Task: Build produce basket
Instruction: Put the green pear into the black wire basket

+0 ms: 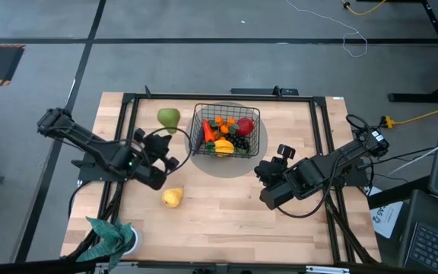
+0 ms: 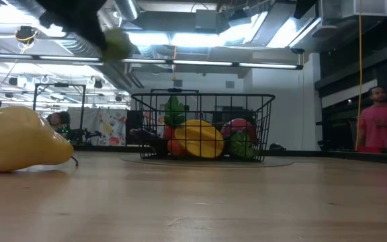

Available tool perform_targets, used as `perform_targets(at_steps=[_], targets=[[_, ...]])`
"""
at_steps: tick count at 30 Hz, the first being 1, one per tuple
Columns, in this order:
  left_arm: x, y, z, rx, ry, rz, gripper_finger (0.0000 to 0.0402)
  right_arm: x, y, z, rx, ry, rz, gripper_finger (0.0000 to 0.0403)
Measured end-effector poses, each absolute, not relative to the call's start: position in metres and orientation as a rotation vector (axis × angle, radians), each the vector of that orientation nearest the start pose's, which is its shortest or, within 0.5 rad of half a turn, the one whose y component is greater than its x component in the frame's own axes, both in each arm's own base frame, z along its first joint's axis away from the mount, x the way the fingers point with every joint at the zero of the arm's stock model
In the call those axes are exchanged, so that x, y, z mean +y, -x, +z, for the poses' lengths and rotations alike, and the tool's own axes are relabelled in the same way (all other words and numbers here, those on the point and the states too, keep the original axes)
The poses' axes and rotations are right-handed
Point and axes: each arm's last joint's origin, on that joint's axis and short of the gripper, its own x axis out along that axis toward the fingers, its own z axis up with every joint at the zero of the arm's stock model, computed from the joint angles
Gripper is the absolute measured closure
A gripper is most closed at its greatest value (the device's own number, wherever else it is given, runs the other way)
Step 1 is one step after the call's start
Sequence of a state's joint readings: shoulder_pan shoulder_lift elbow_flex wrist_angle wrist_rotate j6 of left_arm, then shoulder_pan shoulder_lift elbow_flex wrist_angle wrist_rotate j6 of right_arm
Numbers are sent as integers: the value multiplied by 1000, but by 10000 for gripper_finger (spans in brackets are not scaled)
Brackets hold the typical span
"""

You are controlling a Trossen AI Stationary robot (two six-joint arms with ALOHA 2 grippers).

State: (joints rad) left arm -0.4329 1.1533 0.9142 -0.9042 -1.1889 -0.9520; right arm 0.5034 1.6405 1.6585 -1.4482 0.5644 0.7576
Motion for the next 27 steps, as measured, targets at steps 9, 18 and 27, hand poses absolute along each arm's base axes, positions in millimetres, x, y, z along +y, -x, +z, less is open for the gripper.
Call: perform_targets(at_steps=[9,18,27], targets=[[-73,-214,283,302,-102,889,401,129,-266,340,1096,66,-489,264],[-75,-225,286,344,-162,811,401,129,-266,340,1092,62,-488,264],[-67,-236,284,349,-130,813,401,129,-267,340,1088,63,-486,264]])
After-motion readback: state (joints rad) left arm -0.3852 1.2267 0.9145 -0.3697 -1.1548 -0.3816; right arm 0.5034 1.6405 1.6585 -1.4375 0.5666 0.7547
